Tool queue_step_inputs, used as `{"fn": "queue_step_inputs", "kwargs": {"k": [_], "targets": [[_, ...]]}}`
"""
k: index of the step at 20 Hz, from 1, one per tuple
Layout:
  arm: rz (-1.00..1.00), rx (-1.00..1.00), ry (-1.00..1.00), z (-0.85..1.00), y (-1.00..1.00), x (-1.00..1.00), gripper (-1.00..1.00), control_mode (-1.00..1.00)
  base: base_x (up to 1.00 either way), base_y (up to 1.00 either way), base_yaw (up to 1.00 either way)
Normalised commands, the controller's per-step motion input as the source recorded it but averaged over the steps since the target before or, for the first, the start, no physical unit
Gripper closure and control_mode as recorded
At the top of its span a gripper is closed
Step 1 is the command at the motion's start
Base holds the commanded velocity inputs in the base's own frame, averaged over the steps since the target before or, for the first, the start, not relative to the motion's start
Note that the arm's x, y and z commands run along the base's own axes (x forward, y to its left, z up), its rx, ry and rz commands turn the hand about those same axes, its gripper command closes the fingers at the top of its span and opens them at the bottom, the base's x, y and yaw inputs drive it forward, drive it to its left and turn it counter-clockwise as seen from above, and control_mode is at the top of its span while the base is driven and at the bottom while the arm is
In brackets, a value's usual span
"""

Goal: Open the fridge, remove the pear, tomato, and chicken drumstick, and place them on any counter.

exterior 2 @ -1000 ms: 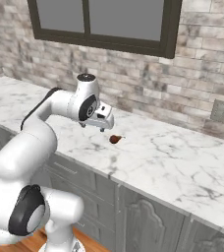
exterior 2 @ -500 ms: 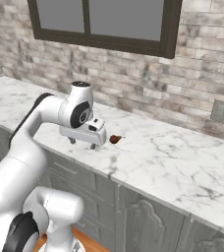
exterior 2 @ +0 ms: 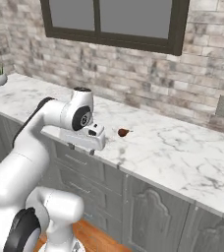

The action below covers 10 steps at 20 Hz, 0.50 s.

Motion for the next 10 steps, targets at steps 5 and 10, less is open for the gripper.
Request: {"fn": "queue_step_inputs", "kwargs": {"k": [5, 10], "targets": [[0.00, 0.00, 0.00, 0.00, 0.00, 0.00, -1.00, 1.00, -0.94, -0.23, 0.59], [0.00, 0.00, 0.00, 0.00, 0.00, 0.00, -1.00, 1.00, -0.77, -0.11, 0.75]]}}
